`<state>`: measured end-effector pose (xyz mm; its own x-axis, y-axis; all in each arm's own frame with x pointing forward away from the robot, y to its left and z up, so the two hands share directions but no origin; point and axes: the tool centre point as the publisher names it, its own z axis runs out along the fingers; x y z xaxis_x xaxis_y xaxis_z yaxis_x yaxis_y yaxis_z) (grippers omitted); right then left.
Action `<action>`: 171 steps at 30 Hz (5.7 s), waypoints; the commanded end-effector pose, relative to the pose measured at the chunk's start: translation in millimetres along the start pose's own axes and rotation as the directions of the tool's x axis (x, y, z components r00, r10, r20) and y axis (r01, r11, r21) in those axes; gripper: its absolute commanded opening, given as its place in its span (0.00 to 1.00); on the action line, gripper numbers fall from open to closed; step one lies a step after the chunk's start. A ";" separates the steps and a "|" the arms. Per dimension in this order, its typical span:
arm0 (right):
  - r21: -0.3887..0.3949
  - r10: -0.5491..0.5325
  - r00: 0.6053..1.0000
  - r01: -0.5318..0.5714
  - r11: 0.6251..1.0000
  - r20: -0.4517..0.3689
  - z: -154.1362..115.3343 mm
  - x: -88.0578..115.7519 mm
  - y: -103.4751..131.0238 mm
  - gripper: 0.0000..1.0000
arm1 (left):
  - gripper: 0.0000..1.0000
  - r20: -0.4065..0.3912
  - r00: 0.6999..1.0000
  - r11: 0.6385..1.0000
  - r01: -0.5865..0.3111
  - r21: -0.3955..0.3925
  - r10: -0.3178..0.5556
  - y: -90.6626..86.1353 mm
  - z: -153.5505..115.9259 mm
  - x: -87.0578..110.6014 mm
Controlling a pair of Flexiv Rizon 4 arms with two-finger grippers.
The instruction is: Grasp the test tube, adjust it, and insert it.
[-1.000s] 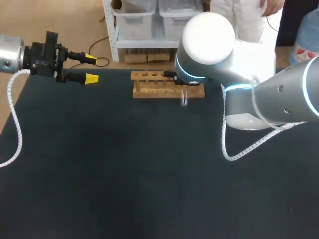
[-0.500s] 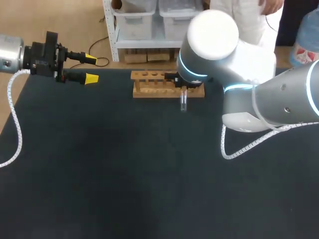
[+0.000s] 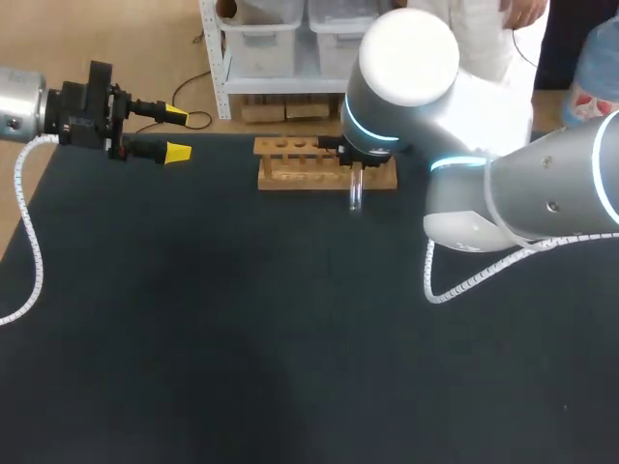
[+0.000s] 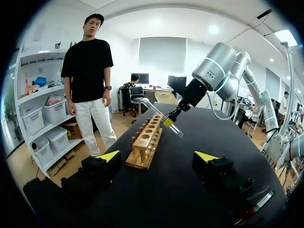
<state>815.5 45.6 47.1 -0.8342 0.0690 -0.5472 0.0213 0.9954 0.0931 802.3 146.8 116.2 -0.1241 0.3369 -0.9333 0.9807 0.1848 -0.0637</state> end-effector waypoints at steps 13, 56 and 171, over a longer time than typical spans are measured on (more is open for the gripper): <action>0.037 0.003 0.998 -0.005 0.999 0.060 -66.3 3.8 -0.6 0.00 | 1.00 0.002 1.000 1.000 -0.002 -0.002 0.002 -1.1 -0.4 0.9; -0.015 -0.100 0.994 0.101 0.995 0.046 -103.5 1.8 -12.7 0.00 | 1.00 0.002 1.000 1.000 -0.002 -0.002 0.002 -1.1 -0.4 0.9; 0.009 -0.107 0.993 0.108 0.994 -0.052 -20.5 6.8 -5.6 0.00 | 1.00 0.002 1.000 1.000 -0.002 -0.002 0.002 -1.1 -0.4 0.9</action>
<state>795.8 38.2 61.3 -0.8560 -0.0403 -0.5153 -0.0622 0.9977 0.0252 802.3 146.8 116.2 -0.1241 0.3369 -0.9333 0.9807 0.1848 -0.0637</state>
